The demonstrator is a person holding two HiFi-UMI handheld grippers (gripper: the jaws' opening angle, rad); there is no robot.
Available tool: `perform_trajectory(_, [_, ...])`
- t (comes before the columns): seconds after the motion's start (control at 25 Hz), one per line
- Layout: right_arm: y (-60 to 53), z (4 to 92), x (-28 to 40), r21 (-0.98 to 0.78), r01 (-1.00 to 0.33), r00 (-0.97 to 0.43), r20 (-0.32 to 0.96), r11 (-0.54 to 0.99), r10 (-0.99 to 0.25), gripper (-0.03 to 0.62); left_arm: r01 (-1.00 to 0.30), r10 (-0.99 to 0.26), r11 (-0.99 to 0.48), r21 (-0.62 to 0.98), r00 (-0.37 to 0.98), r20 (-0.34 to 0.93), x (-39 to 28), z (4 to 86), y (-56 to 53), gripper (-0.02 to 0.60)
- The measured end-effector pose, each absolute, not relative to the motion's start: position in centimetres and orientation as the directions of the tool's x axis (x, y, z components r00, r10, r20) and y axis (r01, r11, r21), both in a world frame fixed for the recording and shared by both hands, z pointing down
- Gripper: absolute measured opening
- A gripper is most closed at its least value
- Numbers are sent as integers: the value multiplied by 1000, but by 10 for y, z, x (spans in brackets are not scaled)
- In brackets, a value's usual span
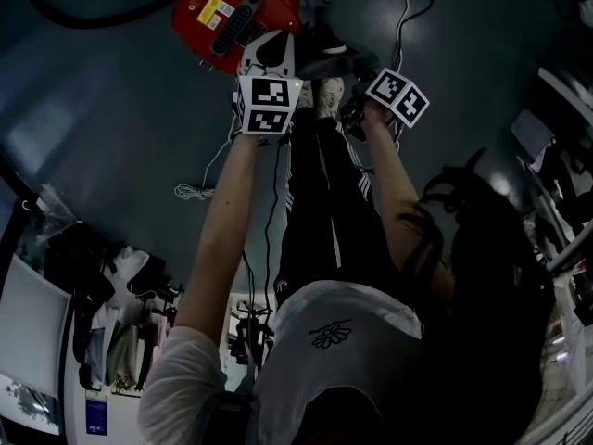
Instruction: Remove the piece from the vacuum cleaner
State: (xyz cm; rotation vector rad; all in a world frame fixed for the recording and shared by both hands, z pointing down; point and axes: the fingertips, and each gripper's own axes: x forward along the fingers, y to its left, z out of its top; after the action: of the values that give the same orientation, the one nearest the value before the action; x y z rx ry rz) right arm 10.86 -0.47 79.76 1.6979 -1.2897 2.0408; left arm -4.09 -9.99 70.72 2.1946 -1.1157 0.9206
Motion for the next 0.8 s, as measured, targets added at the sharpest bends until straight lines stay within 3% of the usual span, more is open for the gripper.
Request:
perform_trajectory(0.24, [2, 788, 102, -435, -778, -311, 894, -454, -323, 23, -840, -484, -525, 137, 427, 763, -40, 708, -96, 5])
perform_trajectory(0.44, [67, 788, 86, -374, -846, -328, 927, -380, -183, 23, -827, -453, -550, 118, 413, 790, -43, 706, -96, 5])
perform_trajectory(0.56, [71, 780, 94, -365, -840, -306, 930, -402, -204, 23, -829, -430, -546, 119, 399, 810, -38, 704, -98, 5])
perform_trajectory(0.8, [21, 738, 77, -380, -900, -322, 910, -214, -263, 23, -876, -459, -462, 135, 366, 810, -39, 674, -97, 5])
